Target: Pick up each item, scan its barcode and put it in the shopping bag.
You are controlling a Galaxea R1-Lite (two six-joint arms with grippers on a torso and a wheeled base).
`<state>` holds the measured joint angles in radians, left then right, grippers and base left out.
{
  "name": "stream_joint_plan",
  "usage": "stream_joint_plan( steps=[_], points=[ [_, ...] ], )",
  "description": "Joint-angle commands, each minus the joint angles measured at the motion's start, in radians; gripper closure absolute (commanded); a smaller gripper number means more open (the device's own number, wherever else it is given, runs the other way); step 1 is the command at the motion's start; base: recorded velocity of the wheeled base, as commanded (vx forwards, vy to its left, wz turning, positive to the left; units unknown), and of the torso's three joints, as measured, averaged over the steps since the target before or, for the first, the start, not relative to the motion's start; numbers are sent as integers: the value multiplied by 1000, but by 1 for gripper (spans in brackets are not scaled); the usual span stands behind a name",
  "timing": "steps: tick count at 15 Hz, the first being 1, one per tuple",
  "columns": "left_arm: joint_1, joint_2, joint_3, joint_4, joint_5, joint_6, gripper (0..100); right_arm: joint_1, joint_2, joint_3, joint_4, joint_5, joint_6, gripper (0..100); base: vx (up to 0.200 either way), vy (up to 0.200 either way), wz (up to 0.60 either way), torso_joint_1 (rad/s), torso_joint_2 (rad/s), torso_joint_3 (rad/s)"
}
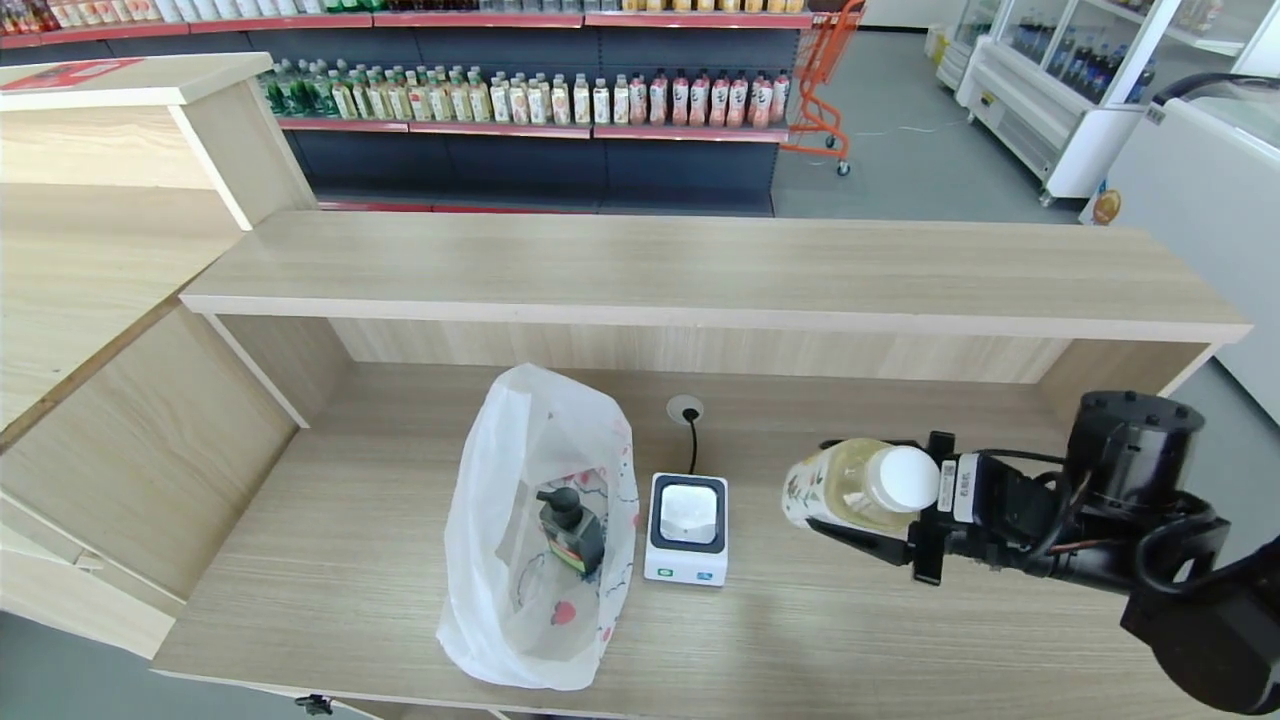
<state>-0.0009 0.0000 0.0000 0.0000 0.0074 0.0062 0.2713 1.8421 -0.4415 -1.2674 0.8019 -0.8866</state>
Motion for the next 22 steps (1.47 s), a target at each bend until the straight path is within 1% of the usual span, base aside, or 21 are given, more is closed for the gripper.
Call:
stream_joint_plan(
  steps=[1,2,4,6,9,16,17,22],
  points=[
    [-1,2,0,0,0,0,0,2,135,21,-107,14,-12,100,0,0,0,0,0,0],
    [1,2,0,0,0,0,0,3,157,46,-148,16,-17,100,0,0,0,0,0,0],
    [1,2,0,0,0,0,0,9,198,46,-207,22,-23,100,0,0,0,0,0,0],
    [1,2,0,0,0,0,0,14,241,4,-239,51,-23,100,0,0,0,0,0,0],
    [-1,2,0,0,0,0,0,31,295,-40,-280,57,-20,100,0,0,0,0,0,0],
    [-1,2,0,0,0,0,0,66,365,-135,-286,60,-17,100,0,0,0,0,0,0],
    [1,2,0,0,0,0,0,69,382,-164,-290,60,-17,100,0,0,0,0,0,0],
    [-1,2,0,0,0,0,0,77,425,-203,-291,60,-18,100,0,0,0,0,0,0]
  ],
)
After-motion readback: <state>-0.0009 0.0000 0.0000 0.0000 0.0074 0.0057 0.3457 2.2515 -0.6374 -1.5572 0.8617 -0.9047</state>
